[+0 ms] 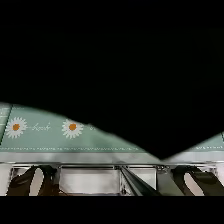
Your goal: Fold the shirts.
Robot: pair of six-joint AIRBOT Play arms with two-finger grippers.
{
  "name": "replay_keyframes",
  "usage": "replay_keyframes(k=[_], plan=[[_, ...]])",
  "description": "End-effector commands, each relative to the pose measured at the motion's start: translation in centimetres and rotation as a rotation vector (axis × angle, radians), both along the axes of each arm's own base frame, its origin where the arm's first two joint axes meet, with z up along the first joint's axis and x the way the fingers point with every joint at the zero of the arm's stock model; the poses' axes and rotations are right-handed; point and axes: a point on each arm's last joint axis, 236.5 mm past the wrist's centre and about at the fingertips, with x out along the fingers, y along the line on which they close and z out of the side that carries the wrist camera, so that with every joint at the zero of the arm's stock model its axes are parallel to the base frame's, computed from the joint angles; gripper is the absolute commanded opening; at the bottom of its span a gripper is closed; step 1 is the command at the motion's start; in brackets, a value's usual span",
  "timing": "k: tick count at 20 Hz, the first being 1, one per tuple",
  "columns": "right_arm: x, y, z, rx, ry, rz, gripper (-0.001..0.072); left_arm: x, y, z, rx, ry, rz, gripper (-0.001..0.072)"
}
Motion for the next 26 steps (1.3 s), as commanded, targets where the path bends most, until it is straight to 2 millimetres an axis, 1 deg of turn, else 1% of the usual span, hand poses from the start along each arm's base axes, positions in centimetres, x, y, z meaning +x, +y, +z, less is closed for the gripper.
replay_keyframes(k=[1,2,3,5,6,8,10,12,13,14,15,16,18,20,21,22,23,24,25,26], plan=[[1.0,-0.7,-4.7,-0.011,0.172,-0.028,0.0017,0.5,0.8,-2.7,0.007,0.078,0.039,0.0025],[2.3,-0.8,-6.4,-0.003,0.223,-0.029,0.0017,2.3,1.6,-4.7,-0.021,0.141,0.036,0.0025],[3.9,-0.9,-8.4,0.008,0.275,-0.033,0.0017,4.2,2.3,-7.1,-0.054,0.214,0.030,0.0025],[7.4,-1.1,-13.4,0.052,0.387,-0.047,0.0017,8.3,3.8,-13.7,-0.149,0.400,0.006,0.0025],[9.1,-1.2,-16.4,0.075,0.451,-0.054,0.0017,10.3,4.5,-17.2,-0.210,0.494,-0.007,0.0025],[12.5,-1.3,-23.5,0.115,0.596,-0.074,0.0017,14.6,5.4,-25.1,-0.289,0.675,-0.031,0.0026],[15.7,-1.3,-30.6,0.151,0.727,-0.086,0.0017,18.7,6.0,-32.2,-0.343,0.813,-0.021,0.0025],[19.2,-2.0,-36.0,0.165,0.813,-0.123,0.0017,23.1,6.0,-37.8,-0.381,0.910,0.005,0.0025],[21.5,-2.5,-38.1,0.179,0.833,-0.148,0.0017,25.3,6.0,-39.9,-0.382,0.933,0.023,0.0026],[23.5,-2.7,-39.6,0.205,0.845,-0.159,0.0017,27.6,5.7,-41.8,-0.352,0.942,0.025,0.0025],[25.7,-2.9,-40.8,0.248,0.862,-0.163,0.0017,29.4,5.2,-43.3,-0.336,0.963,0.016,0.0026],[27.5,-3.0,-41.6,0.296,0.884,-0.160,0.0017,31.0,4.4,-44.6,-0.329,0.994,-0.006,0.0026],[31.0,-3.1,-42.8,0.383,0.912,-0.151,0.0017,33.6,2.6,-46.1,-0.320,1.036,-0.058,0.0025],[33.7,-3.1,-43.6,0.494,0.951,-0.149,0.0020,35.3,0.7,-46.8,-0.327,1.069,-0.099,0.0026],[35.0,-3.3,-43.9,0.558,0.965,-0.159,0.0133,36.0,0.1,-46.9,-0.332,1.074,-0.108,0.0037],[35.9,-3.7,-44.1,0.617,0.981,-0.171,0.0371,36.7,-0.2,-46.6,-0.361,1.083,-0.107,0.0171],[36.3,-4.2,-44.0,0.648,0.989,-0.161,0.0420,36.9,0.0,-46.1,-0.387,1.100,-0.112,0.0440],[36.0,-5.3,-43.7,0.650,1.000,-0.156,0.0420,36.7,0.9,-45.5,-0.377,1.113,-0.121,0.0507],[35.6,-6.8,-43.4,0.647,1.009,-0.162,0.0419,36.1,2.5,-45.3,-0.349,1.141,-0.116,0.0507],[34.7,-8.5,-43.1,0.645,1.021,-0.169,0.0418,34.8,4.8,-45.8,-0.321,1.210,-0.084,0.0506]])
